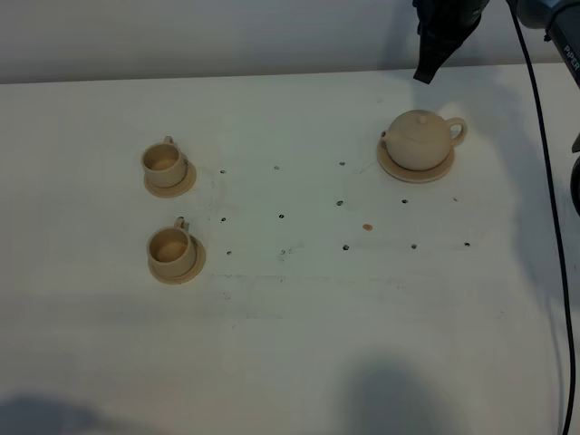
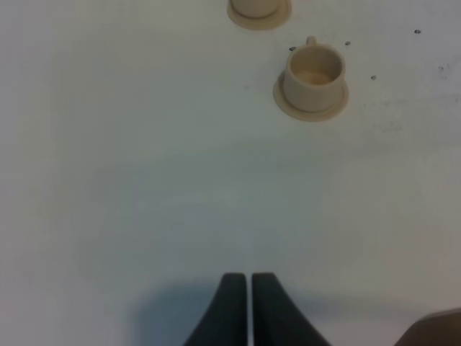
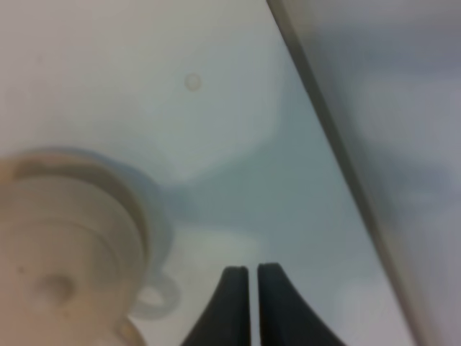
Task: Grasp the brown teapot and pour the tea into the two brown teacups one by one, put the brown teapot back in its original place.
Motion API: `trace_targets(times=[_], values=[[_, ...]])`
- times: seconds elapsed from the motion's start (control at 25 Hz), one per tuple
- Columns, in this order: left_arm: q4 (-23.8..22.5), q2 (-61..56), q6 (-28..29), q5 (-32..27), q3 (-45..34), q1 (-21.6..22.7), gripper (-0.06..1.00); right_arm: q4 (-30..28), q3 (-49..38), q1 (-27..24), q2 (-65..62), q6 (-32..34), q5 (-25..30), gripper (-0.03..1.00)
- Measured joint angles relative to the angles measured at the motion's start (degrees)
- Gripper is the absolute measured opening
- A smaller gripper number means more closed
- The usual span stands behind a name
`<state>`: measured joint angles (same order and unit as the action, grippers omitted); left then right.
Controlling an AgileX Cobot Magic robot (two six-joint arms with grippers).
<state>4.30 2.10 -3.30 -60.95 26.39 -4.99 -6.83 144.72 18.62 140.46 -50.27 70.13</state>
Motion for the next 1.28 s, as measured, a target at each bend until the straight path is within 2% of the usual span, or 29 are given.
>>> trace_targets(times=[0.16,0.32,0.52,0.68,0.84,1.04,1.28], values=[[0.00,0.00,0.00,0.00,0.00,0.00,-0.01,-3.32,-2.12,0.00,-1.07,-2.98,-0.04,0.03],[0.00,0.00,0.00,0.00,0.00,0.00,-0.01,-5.08,-9.66,-0.05,-4.80,-6.38,-0.12,0.03],[0.00,0.00,0.00,0.00,0.00,0.00,-0.01,-4.22,-19.62,0.00,-11.92,-13.80,-0.01,0.03],[0.00,0.00,0.00,0.00,0.00,0.00,-0.01,-1.86,-21.34,-0.31,-13.23,-20.83,0.02,0.03],[0.00,0.00,0.00,0.00,0.00,0.00,-0.01,-1.31,-21.96,-0.56,-13.18,-22.83,0.04,0.04],[0.00,0.00,0.00,0.00,0.00,0.00,-0.01,-0.04,-21.96,-0.56,-12.08,-23.50,0.03,0.14],[0.00,0.00,0.00,0.00,0.00,0.00,-0.01,-2.13,-21.96,-0.56,-9.28,-24.06,-0.02,0.28]])
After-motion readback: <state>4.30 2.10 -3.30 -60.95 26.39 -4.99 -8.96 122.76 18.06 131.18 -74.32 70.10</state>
